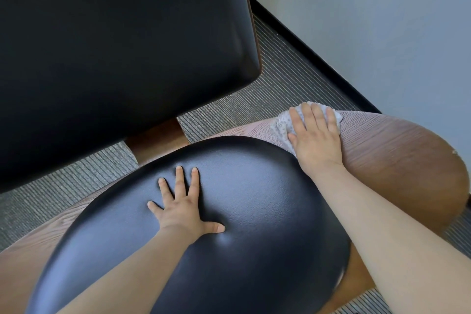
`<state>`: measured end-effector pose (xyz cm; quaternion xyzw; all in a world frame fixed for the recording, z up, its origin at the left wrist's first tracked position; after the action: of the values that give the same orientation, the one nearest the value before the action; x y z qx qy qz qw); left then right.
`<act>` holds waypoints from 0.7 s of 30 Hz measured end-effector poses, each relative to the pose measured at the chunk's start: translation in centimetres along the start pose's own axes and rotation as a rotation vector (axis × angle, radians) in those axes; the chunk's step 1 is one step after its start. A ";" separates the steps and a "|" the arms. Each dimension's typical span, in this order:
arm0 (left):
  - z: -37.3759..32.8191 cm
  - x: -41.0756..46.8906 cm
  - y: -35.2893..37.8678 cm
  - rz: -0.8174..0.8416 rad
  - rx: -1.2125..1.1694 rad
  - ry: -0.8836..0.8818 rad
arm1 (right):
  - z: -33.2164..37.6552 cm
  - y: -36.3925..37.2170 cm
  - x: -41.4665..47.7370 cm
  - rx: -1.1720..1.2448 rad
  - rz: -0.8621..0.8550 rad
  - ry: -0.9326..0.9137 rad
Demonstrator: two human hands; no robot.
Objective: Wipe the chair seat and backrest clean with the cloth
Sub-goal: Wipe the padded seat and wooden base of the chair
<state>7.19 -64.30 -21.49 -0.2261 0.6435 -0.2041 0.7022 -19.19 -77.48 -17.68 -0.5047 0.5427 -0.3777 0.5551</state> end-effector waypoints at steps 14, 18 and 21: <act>-5.1 -3.2 -2.6 -0.090 -0.194 0.298 | -7.6 -4.8 -4.2 0.017 -0.113 0.128; -7.8 -4.7 -3.6 -0.108 -0.193 0.345 | -10.4 -6.9 -6.5 0.020 -0.120 0.193; -9.2 -5.9 -4.1 -0.091 -0.183 0.358 | -11.8 -7.9 -8.1 0.069 -0.140 0.255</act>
<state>-2.50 -64.72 -14.98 -0.2779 0.7629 -0.2132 0.5434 -30.84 -73.00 -7.04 -0.4697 0.5590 -0.4949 0.4711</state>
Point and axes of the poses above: each hand's wrist, its own x-axis towards the middle knuckle, its own y-axis out of the palm, z = x × y, the point moved 5 cm from there along x, towards the middle knuckle, and after that the axes turned 11 degrees about x, right-handed, at the moved point
